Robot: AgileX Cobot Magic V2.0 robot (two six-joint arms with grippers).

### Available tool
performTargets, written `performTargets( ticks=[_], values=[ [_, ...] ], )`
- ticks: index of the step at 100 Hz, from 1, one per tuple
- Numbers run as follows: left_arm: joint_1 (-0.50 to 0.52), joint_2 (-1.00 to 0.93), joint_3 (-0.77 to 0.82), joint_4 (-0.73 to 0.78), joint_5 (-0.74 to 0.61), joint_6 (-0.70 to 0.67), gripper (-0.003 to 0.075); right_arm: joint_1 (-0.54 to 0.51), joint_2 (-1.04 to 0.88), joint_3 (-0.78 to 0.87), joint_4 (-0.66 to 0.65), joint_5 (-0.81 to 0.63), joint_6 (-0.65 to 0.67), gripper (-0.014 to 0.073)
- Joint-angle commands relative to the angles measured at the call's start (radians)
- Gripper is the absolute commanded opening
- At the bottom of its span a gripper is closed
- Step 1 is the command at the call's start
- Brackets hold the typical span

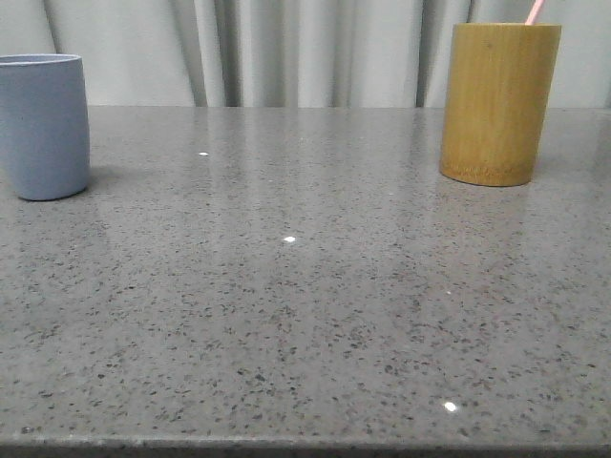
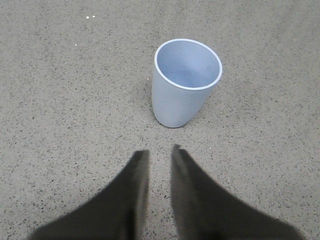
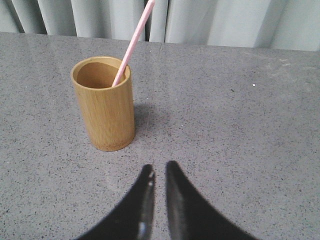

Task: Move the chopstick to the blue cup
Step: 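Move the left gripper down toward the light blue cup, then open the left gripper and grasp the light blue cup rim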

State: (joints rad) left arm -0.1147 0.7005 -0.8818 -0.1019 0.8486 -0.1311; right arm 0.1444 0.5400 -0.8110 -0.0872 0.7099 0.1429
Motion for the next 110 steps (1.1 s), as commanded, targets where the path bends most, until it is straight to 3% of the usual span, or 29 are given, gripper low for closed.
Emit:
performTargets(
  ticks=[1,11,19,50,110],
  values=[
    [-0.003,0.004,-0.036,-0.020,-0.058,0.010,0.0349,-0.006,0.012,-0.036,-0.007,-0.069,-0.004,0.0290],
    [-0.003,0.004,-0.036,-0.015,-0.060,0.010,0.0543,-0.006,0.012,-0.036,-0.007,-0.069,-0.004,0.0451],
    [-0.003,0.004,-0.036,-0.017,-0.060,0.010,0.0614,-0.006,0.012,-0.036,-0.007,-0.069,-0.004,0.0522],
    [-0.003,0.058,-0.060,-0.030,-0.077,0.010,0.0597,-0.006,0.012,-0.036,-0.007,-0.070,-0.004,0.0530],
    [-0.003,0.554,-0.393,-0.030,-0.053,0.037,0.0597,-0.006,0.012,-0.036,-0.007,-0.070,-0.004,0.0530]
  ],
)
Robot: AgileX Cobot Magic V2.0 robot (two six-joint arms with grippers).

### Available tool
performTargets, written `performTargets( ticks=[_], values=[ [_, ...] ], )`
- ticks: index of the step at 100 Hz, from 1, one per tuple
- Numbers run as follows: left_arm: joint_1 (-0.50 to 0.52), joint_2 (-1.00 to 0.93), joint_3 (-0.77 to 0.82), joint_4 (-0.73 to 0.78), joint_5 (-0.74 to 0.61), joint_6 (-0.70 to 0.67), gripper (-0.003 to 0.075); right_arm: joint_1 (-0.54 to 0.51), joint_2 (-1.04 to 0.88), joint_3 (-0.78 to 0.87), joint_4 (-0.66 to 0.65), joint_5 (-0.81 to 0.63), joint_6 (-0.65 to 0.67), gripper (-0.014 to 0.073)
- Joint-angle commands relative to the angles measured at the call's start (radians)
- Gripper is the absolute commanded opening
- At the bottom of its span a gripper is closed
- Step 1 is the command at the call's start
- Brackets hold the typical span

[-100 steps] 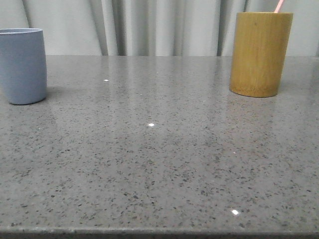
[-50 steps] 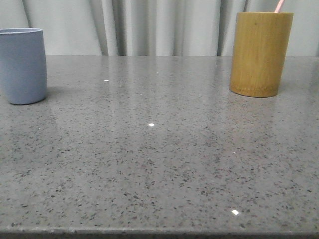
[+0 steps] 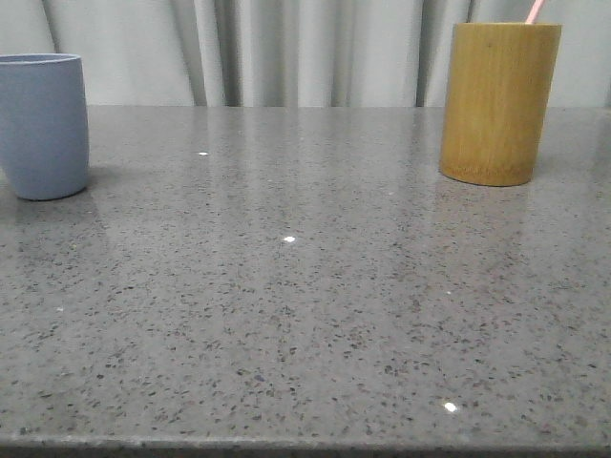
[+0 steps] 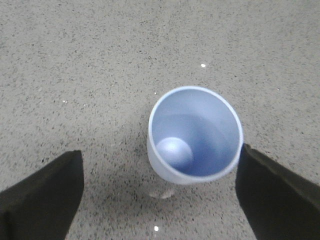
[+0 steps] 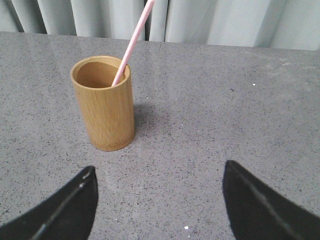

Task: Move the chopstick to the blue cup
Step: 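Open the left gripper and grasp the light blue cup rim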

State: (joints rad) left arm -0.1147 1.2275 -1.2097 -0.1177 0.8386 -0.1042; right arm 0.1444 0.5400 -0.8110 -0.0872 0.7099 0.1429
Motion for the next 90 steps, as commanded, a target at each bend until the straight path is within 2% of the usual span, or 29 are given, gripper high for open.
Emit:
performTargets(
  ticks=[1,47,55,62,71,83,84,85,88,90],
  values=[
    [-0.003,0.036,-0.069,-0.014,-0.043,0.010,0.0597,-0.006,0.012,-0.036,-0.007,-0.070,-0.004,0.0530],
    [-0.003,0.227,-0.103,-0.014,-0.050,0.029,0.0597,-0.006,0.012,-0.036,-0.007,-0.070,-0.004,0.0530],
    [-0.003,0.237,-0.103,-0.014,-0.063,0.029,0.0575,-0.006,0.012,-0.036,-0.007,-0.070,-0.004,0.0530],
    [-0.003,0.238,-0.103,-0.014,-0.076,0.029,0.0511,-0.006,0.012,-0.036,-0.007,-0.070,-0.004,0.0530],
    [-0.003,0.238,-0.103,-0.014,-0.083,0.029,0.0372,-0.006,0.012,-0.036,-0.007,-0.070,-0.004,0.0530],
    [-0.003,0.238,-0.103,-0.014,-0.083,0.030,0.0125,-0.006,0.012,-0.036,-0.007,-0.071,-0.004,0.0530],
    [-0.003,0.238,-0.103,-0.014,-0.083,0.030,0.0078,-0.006,0.012,-0.036,-0.007,-0.071,-0.004,0.0530],
    [-0.003,0.238,-0.103,-0.014,-0.085,0.030,0.0078,-0.006,0.012,-0.036,-0.007,-0.071,-0.004,0.0530],
    [-0.003,0.238,-0.103,-0.014,-0.085,0.036,0.0001,-0.006,0.012,-0.036,-0.007,-0.073,-0.004,0.0530],
    [-0.003,0.238,-0.103,-0.014,-0.085,0.036,-0.0022,-0.006,0.012,-0.036,-0.007,-0.073,-0.004,0.0530]
  ],
)
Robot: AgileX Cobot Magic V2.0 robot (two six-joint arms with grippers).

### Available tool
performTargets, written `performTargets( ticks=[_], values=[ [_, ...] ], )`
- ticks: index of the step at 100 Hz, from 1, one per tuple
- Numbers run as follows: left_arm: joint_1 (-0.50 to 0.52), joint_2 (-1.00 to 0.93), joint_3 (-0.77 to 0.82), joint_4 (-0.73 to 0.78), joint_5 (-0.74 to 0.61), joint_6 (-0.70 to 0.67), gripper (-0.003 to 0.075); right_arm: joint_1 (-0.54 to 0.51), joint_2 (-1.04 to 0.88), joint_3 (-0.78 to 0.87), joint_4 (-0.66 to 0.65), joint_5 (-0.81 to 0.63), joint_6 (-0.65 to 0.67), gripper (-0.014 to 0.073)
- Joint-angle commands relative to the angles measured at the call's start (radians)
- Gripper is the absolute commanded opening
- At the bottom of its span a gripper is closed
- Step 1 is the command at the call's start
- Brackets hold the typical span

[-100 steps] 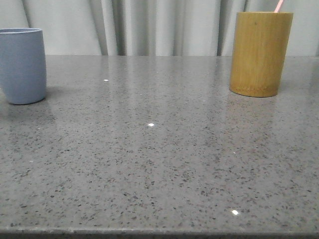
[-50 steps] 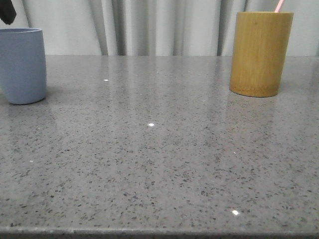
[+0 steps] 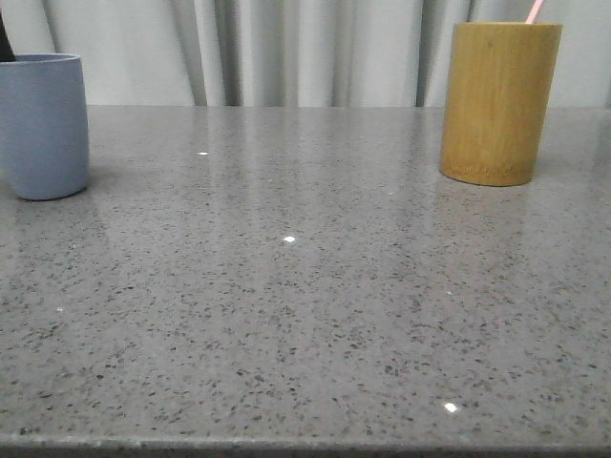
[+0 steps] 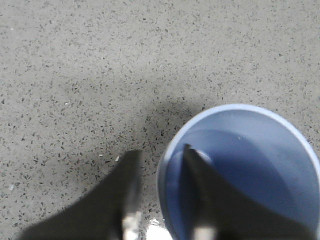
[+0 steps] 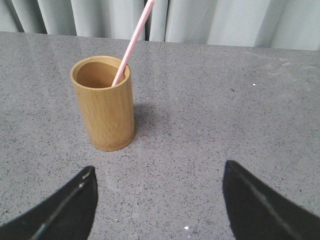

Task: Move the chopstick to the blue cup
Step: 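Open the left gripper and grasp the light blue cup rim, then carry the blue cup toward the table center and set it down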

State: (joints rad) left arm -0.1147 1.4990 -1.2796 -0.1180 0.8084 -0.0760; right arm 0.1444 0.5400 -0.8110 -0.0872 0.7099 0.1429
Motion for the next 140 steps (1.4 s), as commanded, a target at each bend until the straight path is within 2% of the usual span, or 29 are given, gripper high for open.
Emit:
performTargets(
  ticks=[1,28,56,99,140],
  values=[
    [-0.003,-0.033,-0.033,-0.014,-0.054,0.010,-0.0015,-0.006,0.012,-0.036,-0.007,-0.074,-0.004,0.0530],
    [-0.022,-0.033,-0.100,-0.047,0.011,0.014,-0.0019,-0.006,0.012,-0.036,-0.007,-0.074,-0.004,0.0530],
    [-0.180,-0.023,-0.258,-0.047,0.040,0.041,-0.0019,-0.006,0.012,-0.036,-0.007,-0.074,-0.004,0.0530],
    [-0.369,0.189,-0.466,0.019,0.048,0.066,-0.0019,-0.006,0.012,-0.036,-0.007,-0.074,-0.004,0.0530],
    [-0.401,0.290,-0.483,0.034,0.062,0.066,-0.0019,-0.006,0.012,-0.036,-0.007,-0.074,-0.004,0.0530]
  ],
)
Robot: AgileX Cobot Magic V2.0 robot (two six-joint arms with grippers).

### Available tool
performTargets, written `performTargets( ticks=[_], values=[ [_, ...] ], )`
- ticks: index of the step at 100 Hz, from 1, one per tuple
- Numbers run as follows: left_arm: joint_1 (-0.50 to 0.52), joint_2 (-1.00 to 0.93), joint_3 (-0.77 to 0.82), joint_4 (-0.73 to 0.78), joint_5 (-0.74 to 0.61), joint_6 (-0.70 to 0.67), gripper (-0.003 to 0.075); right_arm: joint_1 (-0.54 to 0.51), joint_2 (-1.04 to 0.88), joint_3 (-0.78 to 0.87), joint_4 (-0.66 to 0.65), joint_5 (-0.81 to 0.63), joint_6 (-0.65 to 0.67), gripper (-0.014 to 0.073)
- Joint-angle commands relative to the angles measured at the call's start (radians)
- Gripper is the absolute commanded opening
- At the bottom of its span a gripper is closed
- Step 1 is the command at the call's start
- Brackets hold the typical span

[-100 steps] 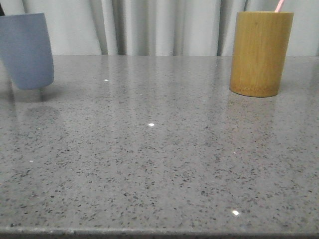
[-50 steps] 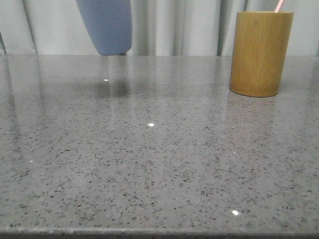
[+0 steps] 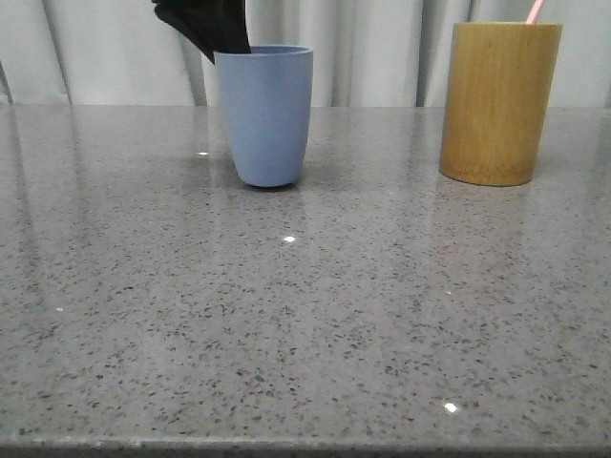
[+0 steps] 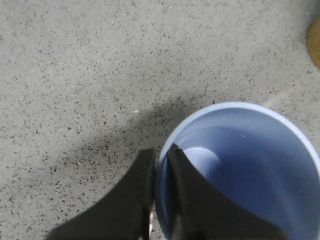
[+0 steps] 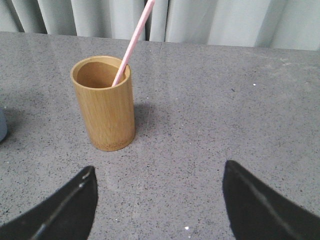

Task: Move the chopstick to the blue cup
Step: 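Carry the blue cup toward the table center and set it down, then release the blue cup and lift the left gripper away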

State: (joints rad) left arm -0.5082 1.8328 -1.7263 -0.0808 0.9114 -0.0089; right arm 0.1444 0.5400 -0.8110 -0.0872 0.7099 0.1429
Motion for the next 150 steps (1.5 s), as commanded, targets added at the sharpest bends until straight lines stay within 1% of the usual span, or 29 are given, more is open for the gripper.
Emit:
performTargets(
  ticks=[1,30,37,42,47,57,62,66,71,84,91,103,108,116,134,150],
  values=[
    [-0.007,-0.041,-0.037,-0.003,-0.041,-0.001,-0.0019,-0.006,0.012,-0.036,-0.007,-0.074,-0.004,0.0530],
    [-0.007,-0.042,-0.037,-0.005,-0.021,0.001,-0.0018,-0.006,0.012,-0.036,-0.007,-0.074,-0.004,0.0530],
    [-0.007,-0.042,-0.037,-0.024,-0.008,0.044,0.0011,-0.006,0.012,-0.036,-0.007,-0.074,-0.004,0.0530],
    [-0.007,-0.042,-0.037,-0.045,-0.007,0.059,0.0065,-0.006,0.012,-0.036,-0.007,-0.074,-0.004,0.0530],
    [-0.007,-0.042,-0.037,-0.052,-0.009,0.059,0.0146,-0.006,0.012,-0.036,-0.007,-0.074,-0.004,0.0530],
    [-0.007,-0.042,-0.037,-0.065,-0.011,0.059,0.0354,-0.006,0.012,-0.036,-0.007,-0.074,-0.004,0.0530],
    [-0.007,-0.044,-0.039,-0.065,-0.011,0.059,0.0437,-0.006,0.012,-0.036,-0.007,-0.074,-0.004,0.0530],
    [-0.007,-0.044,-0.040,-0.066,-0.009,0.057,0.0487,-0.006,0.012,-0.036,-0.007,-0.074,-0.004,0.0530],
    [-0.007,-0.049,-0.040,-0.066,-0.009,0.054,0.0514,-0.006,0.012,-0.036,-0.007,-0.074,-0.004,0.0530],
    [-0.007,-0.071,-0.040,-0.066,0.003,0.038,0.0515,-0.006,0.012,-0.036,-0.007,-0.074,-0.004,0.0530],
    [-0.005,-0.093,-0.040,-0.059,0.024,0.003,0.0514,-0.006,0.012,-0.036,-0.007,-0.074,-0.004,0.0530],
    [0.000,-0.146,-0.040,0.028,0.055,-0.093,0.0514,-0.006,0.012,-0.036,-0.007,-0.074,-0.004,0.0530],
    [0.003,-0.173,-0.040,0.059,0.054,-0.114,0.0514,-0.006,0.012,-0.036,-0.007,-0.074,-0.004,0.0530],
    [0.016,-0.227,-0.040,0.101,0.052,-0.116,0.0514,-0.006,0.012,-0.036,-0.007,-0.074,-0.004,0.0530],
    [0.067,-0.336,-0.038,0.187,0.108,-0.116,0.0514,-0.006,0.012,-0.036,-0.007,-0.072,-0.004,0.0530],
    [0.123,-0.445,0.042,0.219,0.106,-0.116,0.0514,-0.006,0.012,-0.036,-0.007,-0.072,-0.004,0.0530]
  ],
)
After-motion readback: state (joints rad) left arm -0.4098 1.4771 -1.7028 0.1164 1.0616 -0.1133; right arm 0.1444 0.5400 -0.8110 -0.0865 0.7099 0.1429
